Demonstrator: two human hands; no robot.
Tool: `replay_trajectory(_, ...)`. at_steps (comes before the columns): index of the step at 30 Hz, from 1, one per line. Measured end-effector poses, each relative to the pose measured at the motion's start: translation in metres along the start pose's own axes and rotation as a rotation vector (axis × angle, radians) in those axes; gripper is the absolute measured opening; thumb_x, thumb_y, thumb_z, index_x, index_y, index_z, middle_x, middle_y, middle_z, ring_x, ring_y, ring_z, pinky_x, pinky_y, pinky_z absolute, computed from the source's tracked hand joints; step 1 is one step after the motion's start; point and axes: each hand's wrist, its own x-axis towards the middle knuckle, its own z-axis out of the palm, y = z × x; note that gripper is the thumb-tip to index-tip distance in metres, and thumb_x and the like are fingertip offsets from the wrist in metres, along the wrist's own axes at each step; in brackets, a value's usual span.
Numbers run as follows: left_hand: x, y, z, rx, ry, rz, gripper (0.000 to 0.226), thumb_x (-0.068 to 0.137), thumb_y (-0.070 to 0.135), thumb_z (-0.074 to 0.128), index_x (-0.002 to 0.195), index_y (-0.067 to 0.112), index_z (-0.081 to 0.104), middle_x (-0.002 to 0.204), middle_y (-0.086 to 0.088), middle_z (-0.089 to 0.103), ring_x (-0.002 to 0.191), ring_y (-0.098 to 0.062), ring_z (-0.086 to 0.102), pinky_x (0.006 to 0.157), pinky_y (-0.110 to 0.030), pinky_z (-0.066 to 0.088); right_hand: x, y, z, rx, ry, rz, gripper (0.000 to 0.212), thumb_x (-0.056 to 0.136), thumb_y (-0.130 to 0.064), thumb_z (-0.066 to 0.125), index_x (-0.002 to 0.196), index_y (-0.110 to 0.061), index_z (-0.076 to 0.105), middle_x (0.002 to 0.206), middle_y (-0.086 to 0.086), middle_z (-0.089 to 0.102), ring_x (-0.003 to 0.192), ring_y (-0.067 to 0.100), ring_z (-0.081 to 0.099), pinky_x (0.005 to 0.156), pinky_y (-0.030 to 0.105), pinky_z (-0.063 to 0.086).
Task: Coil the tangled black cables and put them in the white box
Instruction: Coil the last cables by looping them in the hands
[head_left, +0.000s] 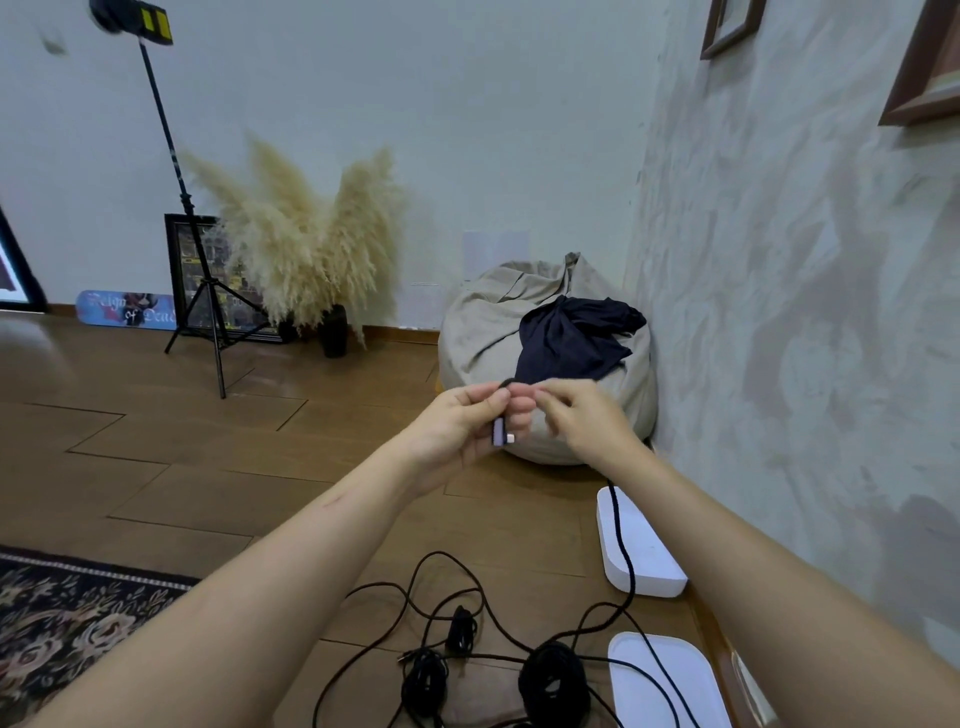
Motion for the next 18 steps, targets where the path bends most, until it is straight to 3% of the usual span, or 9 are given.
replay_trajectory(2, 0.005, 0.002, 0.003, -0.095, 0.066, 0.049, 0.026, 0.104, 0.008, 0.052, 0.123, 0.0, 0.067, 0.11, -0.011, 0.076, 0.097, -0.017, 0.074, 0.095, -0.031, 0.059, -0.005, -0.006, 0.017, -0.028, -0.134, 0.038, 0.028, 0.102, -0.02, 0.05, 0.082, -0.025, 0.069, 0.065, -0.008, 0.063, 0.065, 0.007, 0.058, 0.07, 0.033, 0.05)
replay_trajectory(4, 0.01, 0.002, 0.003, -0.16, 0.149, 0.102, 0.023, 0.103, 0.004, 0.053, 0.12, 0.002, 0.068, 0.113, -0.01, 0.076, 0.1, -0.017, 0.074, 0.091, -0.028, 0.06, -0.007, -0.015, 0.035, -0.079, -0.225, 0.044, 0.027, 0.101, -0.019, 0.047, 0.078, -0.025, 0.06, 0.069, -0.002, 0.068, 0.067, 0.013, 0.063, 0.074, 0.041, 0.055)
replay_trajectory(8, 0.017, 0.001, -0.009, -0.174, 0.303, 0.2, 0.021, 0.101, 0.001, 0.057, 0.119, 0.005, 0.068, 0.118, -0.011, 0.075, 0.109, -0.018, 0.073, 0.088, -0.025, 0.059, -0.011, -0.031, 0.046, -0.049, -0.354, -0.005, 0.02, 0.105, -0.026, 0.045, 0.089, -0.032, 0.056, 0.077, 0.005, 0.072, 0.063, 0.007, 0.061, 0.063, 0.029, 0.047)
replay_trajectory(11, 0.02, -0.004, -0.017, -0.031, 0.392, 0.251, 0.022, 0.101, 0.004, 0.06, 0.121, 0.006, 0.067, 0.119, -0.01, 0.075, 0.113, -0.017, 0.072, 0.092, -0.026, 0.058, -0.01, -0.034, 0.038, -0.094, -0.407, -0.041, 0.021, 0.103, -0.028, 0.051, 0.085, -0.021, 0.059, 0.074, 0.004, 0.068, 0.065, 0.011, 0.061, 0.067, 0.034, 0.048)
replay_trajectory(14, 0.019, -0.008, -0.021, 0.232, 0.452, 0.292, 0.023, 0.101, 0.005, 0.061, 0.123, 0.005, 0.067, 0.115, -0.008, 0.076, 0.107, -0.01, 0.073, 0.088, -0.022, 0.057, -0.007, -0.039, 0.028, -0.146, -0.493, -0.069, 0.024, 0.101, -0.031, 0.056, 0.087, -0.013, 0.065, 0.064, -0.005, 0.062, 0.056, 0.002, 0.053, 0.059, 0.024, 0.041)
replay_trajectory(18, 0.011, -0.017, -0.03, 0.46, 0.312, 0.183, 0.023, 0.101, 0.007, 0.061, 0.123, 0.004, 0.069, 0.11, -0.008, 0.077, 0.1, -0.015, 0.071, 0.084, -0.021, 0.057, 0.002, -0.04, 0.008, -0.169, -0.442, -0.125, 0.017, 0.098, -0.028, 0.063, 0.095, -0.015, 0.073, 0.069, -0.011, 0.06, 0.064, 0.002, 0.052, 0.061, 0.021, 0.038)
